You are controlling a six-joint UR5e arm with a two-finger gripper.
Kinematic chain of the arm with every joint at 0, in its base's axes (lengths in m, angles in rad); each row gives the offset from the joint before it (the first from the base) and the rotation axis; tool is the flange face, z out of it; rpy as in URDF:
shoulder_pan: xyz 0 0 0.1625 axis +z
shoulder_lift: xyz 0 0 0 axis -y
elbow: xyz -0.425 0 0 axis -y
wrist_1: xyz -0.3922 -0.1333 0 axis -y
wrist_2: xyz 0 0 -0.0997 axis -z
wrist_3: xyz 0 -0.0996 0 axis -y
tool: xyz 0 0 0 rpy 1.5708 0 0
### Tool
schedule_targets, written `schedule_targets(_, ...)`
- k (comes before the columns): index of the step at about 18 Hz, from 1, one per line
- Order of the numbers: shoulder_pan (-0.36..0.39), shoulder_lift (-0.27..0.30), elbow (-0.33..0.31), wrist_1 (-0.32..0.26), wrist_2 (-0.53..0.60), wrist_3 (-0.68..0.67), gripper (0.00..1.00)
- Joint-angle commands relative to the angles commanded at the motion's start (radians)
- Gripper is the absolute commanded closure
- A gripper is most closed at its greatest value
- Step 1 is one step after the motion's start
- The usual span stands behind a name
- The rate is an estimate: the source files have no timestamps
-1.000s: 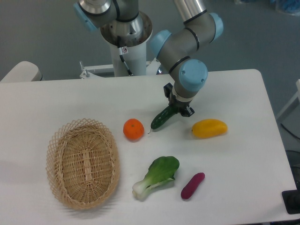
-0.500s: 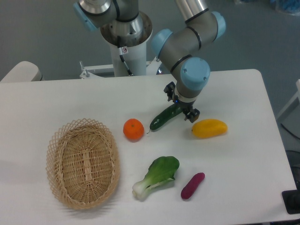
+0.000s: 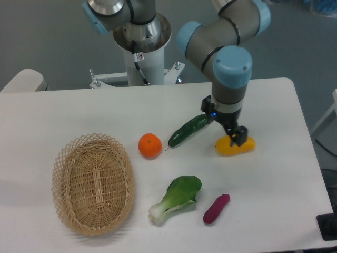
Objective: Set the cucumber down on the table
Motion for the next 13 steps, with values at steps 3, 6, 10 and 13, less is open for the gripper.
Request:
schedule_targets(3,0.043,-0.015,0.043,-0.002,-0.046,0.009,0.0)
schedule_targets(6,0.101,-0.025,0.059,0.0,-0.112,0.118,0.0)
schedule_targets(10,0.178,-0.034,0.071,0.0,-0.129,0.276,0.0)
schedule_targets(13,0.221,-0.038,0.071,0.003,-0.123,0.383,0.0)
